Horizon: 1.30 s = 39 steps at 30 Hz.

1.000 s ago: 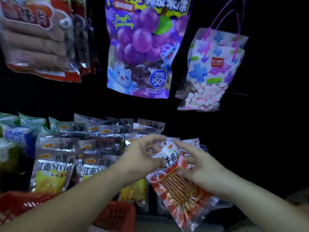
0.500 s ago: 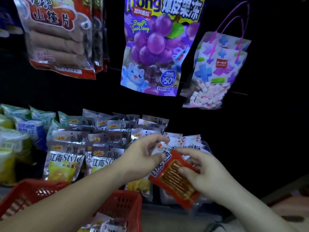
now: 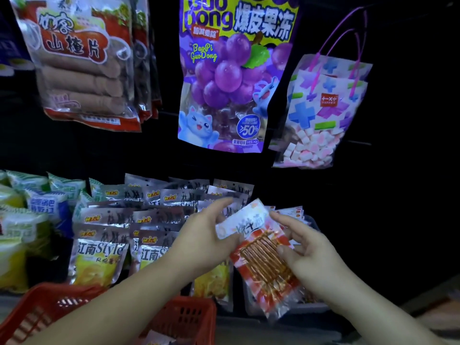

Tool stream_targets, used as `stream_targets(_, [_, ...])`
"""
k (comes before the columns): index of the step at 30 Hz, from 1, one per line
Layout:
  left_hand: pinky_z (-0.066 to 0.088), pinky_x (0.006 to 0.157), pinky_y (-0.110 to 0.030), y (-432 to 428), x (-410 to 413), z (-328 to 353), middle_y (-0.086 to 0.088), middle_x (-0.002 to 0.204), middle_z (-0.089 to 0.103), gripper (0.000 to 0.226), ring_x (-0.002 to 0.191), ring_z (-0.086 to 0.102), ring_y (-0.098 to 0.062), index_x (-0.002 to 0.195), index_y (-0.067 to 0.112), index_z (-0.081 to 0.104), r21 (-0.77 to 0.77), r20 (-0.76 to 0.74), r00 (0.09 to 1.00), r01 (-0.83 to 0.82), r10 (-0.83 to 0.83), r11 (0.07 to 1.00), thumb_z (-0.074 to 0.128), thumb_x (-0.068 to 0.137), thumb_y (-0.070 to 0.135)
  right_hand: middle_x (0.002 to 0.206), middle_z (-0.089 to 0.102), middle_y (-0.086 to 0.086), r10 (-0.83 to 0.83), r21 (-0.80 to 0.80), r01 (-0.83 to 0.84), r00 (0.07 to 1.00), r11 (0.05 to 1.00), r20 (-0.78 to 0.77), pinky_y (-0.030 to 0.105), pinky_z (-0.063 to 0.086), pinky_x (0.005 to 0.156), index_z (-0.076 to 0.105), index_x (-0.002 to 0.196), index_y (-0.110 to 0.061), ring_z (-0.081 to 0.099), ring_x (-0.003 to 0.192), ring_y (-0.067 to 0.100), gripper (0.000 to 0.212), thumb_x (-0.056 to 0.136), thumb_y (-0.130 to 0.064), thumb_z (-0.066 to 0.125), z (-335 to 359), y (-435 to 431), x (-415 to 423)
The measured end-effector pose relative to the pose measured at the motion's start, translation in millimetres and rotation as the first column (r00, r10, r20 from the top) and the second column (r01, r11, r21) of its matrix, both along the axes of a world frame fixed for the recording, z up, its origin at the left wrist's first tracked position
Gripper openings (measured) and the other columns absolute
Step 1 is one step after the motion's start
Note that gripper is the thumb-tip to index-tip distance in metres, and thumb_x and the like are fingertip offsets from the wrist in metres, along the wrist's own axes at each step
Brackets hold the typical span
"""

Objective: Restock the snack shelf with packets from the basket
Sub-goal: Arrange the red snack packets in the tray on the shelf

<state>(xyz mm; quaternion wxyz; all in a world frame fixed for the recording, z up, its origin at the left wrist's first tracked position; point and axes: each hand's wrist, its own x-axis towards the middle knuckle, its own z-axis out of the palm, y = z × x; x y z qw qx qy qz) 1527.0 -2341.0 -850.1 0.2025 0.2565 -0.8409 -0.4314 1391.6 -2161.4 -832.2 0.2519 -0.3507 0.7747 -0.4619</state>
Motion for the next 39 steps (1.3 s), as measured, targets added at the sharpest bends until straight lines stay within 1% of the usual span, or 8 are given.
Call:
stream_targets(2, [0.046, 0.054, -0.023, -1, -2, 0, 0.004, 0.094, 0.060, 0.050, 0.058, 0.058, -0.006, 0.131, 0.036, 0.059, 0.221, -0.074, 0.994, -0.064, 0.082, 0.973, 0.081, 0.087, 0.027, 0.150, 0.048, -0.007, -0.037, -0.027, 0.037, 0.999, 0.999, 0.003, 0.031, 0.059, 0.089, 0.055, 0.135, -0.057, 0.047, 0.141, 0.032, 0.064, 0.100, -0.004, 0.061, 0, 1, 0])
stream_targets(4, [0.045, 0.052, -0.021, -1, -3, 2, 0.000, 0.080, 0.058, 0.031, 0.055, 0.054, -0.007, 0.115, 0.028, 0.070, 0.384, -0.175, 0.974, -0.069, 0.146, 0.921, 0.080, 0.088, 0.015, 0.146, 0.054, -0.014, 0.008, -0.055, -0.003, 0.995, 0.998, 0.094, 0.045, 0.061, 0.093, 0.062, 0.127, -0.057, 0.058, 0.132, 0.030, 0.057, 0.098, -0.007, 0.066, -2, 2, -1])
stream_targets(7, [0.042, 0.052, -0.018, 4, -4, 8, -0.004, 0.073, 0.053, 0.025, 0.055, 0.049, -0.008, 0.110, 0.029, 0.075, 0.406, -0.249, 0.960, -0.018, 0.129, 0.914, 0.077, 0.091, 0.014, 0.142, 0.053, -0.026, 0.065, -0.070, -0.057, 0.991, 0.996, 0.113, 0.035, 0.053, 0.106, 0.063, 0.124, -0.058, 0.054, 0.134, 0.005, 0.055, 0.092, -0.014, 0.075, -2, 1, 5])
stream_targets(14, [0.053, 0.059, -0.016, 16, -6, 11, 0.000, 0.110, 0.068, 0.072, 0.076, 0.071, -0.013, 0.147, 0.050, 0.039, 0.468, -0.153, 0.983, -0.023, 0.106, 0.884, 0.076, 0.092, 0.022, 0.146, 0.043, -0.030, -0.035, -0.124, 0.054, 0.988, 0.991, 0.149, 0.032, 0.034, 0.118, 0.049, 0.142, -0.053, 0.032, 0.143, -0.004, 0.075, 0.089, -0.007, 0.077, -1, -5, 3])
stream_targets(21, [0.056, 0.060, -0.027, 43, -8, 10, -0.014, 0.093, 0.068, 0.034, 0.062, 0.062, -0.010, 0.119, 0.024, 0.070, 0.529, -0.204, 0.973, 0.020, 0.105, 0.848, 0.071, 0.093, 0.003, 0.136, 0.061, -0.010, -0.125, -0.151, 0.157, 0.972, 0.976, 0.199, 0.044, 0.060, 0.094, 0.059, 0.129, -0.054, 0.071, 0.110, 0.014, 0.065, 0.089, -0.006, 0.078, -5, -8, -1])
stream_targets(29, [0.060, 0.063, -0.028, 46, -7, 11, -0.003, 0.093, 0.076, 0.051, 0.070, 0.073, -0.018, 0.118, 0.045, 0.055, 0.624, -0.276, 0.955, 0.094, 0.106, 0.776, 0.072, 0.092, 0.003, 0.112, 0.065, -0.016, -0.197, -0.125, 0.224, 0.961, 0.967, 0.194, 0.027, 0.060, 0.057, 0.055, 0.141, -0.033, 0.073, 0.062, 0.026, 0.061, 0.095, 0.004, 0.067, -1, -6, 6])
stream_targets(35, [0.058, 0.059, -0.032, 42, -7, 4, 0.005, 0.073, 0.070, 0.065, 0.064, 0.067, -0.025, 0.146, 0.037, 0.047, 0.578, -0.267, 0.957, 0.062, 0.117, 0.814, 0.070, 0.094, 0.004, 0.134, 0.057, -0.016, -0.098, -0.139, 0.138, 0.960, 0.981, 0.262, 0.029, 0.061, 0.066, 0.046, 0.151, -0.028, 0.076, 0.085, 0.021, 0.075, 0.092, 0.013, 0.065, 5, -5, 2])
stream_targets(39, [0.056, 0.070, -0.015, 37, 0, 8, 0.021, 0.097, 0.076, 0.054, 0.085, 0.072, -0.002, 0.132, 0.049, 0.047, 0.517, -0.293, 0.956, 0.126, 0.036, 0.847, 0.064, 0.099, 0.009, 0.148, 0.044, -0.010, -0.006, -0.153, 0.058, 0.949, 0.987, 0.316, 0.032, 0.063, 0.080, 0.046, 0.152, -0.028, 0.076, 0.099, 0.025, 0.080, 0.091, 0.023, 0.056, 10, -1, -4])
